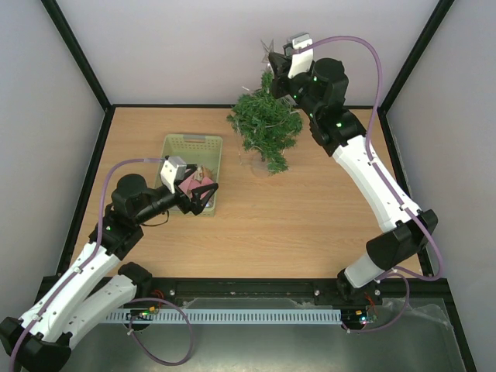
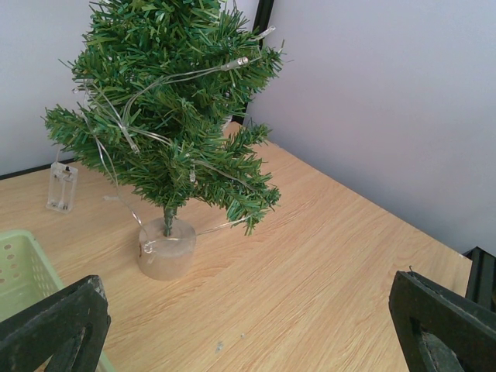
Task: Decorate the small christmas tree
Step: Place the decoration item on the Christmas tree.
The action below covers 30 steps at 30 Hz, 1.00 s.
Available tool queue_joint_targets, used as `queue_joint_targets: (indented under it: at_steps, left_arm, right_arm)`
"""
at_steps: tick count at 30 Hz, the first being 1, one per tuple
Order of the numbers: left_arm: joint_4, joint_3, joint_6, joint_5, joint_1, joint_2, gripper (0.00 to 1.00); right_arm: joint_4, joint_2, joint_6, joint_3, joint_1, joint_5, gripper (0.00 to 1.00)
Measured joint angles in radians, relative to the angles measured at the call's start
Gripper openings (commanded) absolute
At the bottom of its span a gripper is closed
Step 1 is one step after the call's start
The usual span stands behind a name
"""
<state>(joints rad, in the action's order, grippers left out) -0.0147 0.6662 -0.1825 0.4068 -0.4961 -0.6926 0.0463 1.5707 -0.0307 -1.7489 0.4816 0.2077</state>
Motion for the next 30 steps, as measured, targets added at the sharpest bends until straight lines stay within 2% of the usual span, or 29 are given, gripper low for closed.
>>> queue_joint_targets:
  at_steps: [5, 6, 10, 15, 22, 24, 25, 30]
  left_arm:
    - [0.0, 0.0, 0.0, 0.0, 0.002, 0.0, 1.0]
    - [0.0, 0.0, 0.0, 0.0, 0.002, -0.001, 1.0]
    - [0.0, 0.0, 0.0, 0.004, 0.004, -0.002, 1.0]
    - [0.0, 0.0, 0.0, 0.007, 0.01, -0.002, 1.0]
    - [0.0, 0.0, -0.005, -0.015, 0.013, -0.004, 1.0]
    - [0.0, 0.0, -0.011, -0.037, 0.013, -0.011, 1.0]
    - [-0.002, 0.0, -0.017, -0.051, 0.013, -0.016, 1.0]
    - [-0.04, 0.008, -0.041, -0.145, 0.024, -0.059, 0.99]
  right_arm:
    - [0.015, 0.0, -0.011, -0.005, 0.0, -0.008, 0.02]
    - [0.023, 0.0, -0.014, -0.009, 0.0, -0.01, 0.04]
    - [0.082, 0.004, -0.019, -0.051, 0.0, -0.024, 0.28]
    - [0.119, 0.008, -0.009, -0.067, -0.003, -0.043, 0.51]
    - [0.174, -0.014, 0.055, -0.05, -0.003, -0.07, 0.84]
    - [0.189, -0.054, 0.083, -0.009, -0.003, -0.078, 0.96]
    - [0.196, -0.08, 0.101, 0.018, -0.003, -0.079, 0.99]
    - [0.212, -0.299, 0.19, 0.248, -0.003, -0.084, 0.98]
